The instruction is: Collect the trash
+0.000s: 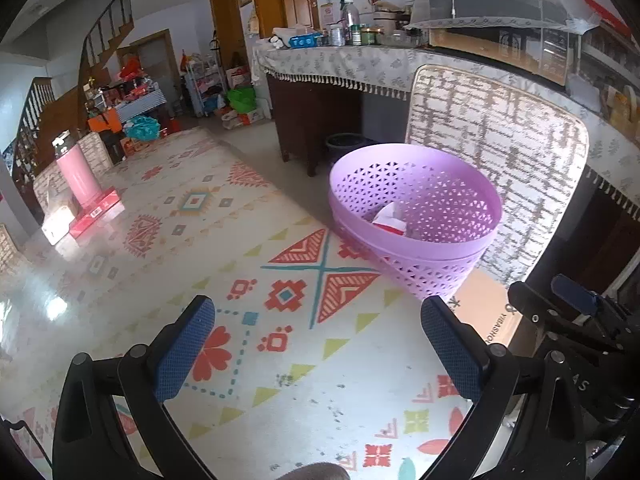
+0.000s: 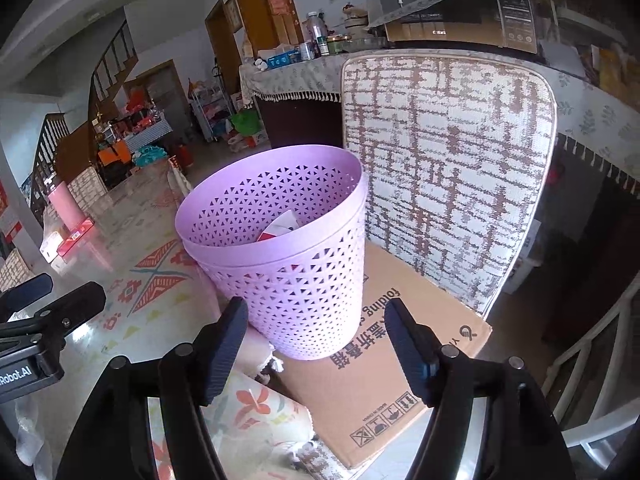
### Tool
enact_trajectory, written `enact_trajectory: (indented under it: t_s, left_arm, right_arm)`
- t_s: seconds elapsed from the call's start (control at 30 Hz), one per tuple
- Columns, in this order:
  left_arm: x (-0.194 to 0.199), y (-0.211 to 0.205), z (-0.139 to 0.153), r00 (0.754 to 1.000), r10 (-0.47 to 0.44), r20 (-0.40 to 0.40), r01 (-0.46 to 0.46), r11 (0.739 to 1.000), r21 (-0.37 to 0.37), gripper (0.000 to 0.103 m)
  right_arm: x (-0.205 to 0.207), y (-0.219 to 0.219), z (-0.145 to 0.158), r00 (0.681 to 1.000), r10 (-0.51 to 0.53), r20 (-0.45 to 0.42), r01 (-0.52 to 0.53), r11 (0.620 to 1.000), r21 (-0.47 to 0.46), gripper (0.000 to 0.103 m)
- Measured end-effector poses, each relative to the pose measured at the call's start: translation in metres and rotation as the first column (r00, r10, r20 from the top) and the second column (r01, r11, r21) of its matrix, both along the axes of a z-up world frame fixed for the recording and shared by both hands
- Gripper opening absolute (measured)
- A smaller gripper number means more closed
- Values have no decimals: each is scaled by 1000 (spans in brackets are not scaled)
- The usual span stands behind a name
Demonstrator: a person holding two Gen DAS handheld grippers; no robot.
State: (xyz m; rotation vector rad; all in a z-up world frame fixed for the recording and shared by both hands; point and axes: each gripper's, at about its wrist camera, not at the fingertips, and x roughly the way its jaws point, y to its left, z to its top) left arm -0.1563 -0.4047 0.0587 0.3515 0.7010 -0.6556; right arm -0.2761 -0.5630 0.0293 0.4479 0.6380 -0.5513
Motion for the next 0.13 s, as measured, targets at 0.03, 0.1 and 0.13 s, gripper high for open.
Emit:
enact_trajectory:
  t_s: [0.03,0.1,0.13]
  left_arm:
    - [-2,1,1,1000,-7,0,7,1000,-4,102]
    - [-3,4,3,1000,-14,-1,14,1000,-12,102]
    - [-3,7,3,1000,-13,-2,13,1000,-17,102]
  right_arm:
    - [-1,0,0,1000,-2,-2,2,1000,1,75]
    - [-1,2,2,1000,-3,-7,3,1000,-2,75]
    - [-2,3,3,1000,-2,-8,2,1000,-4,75]
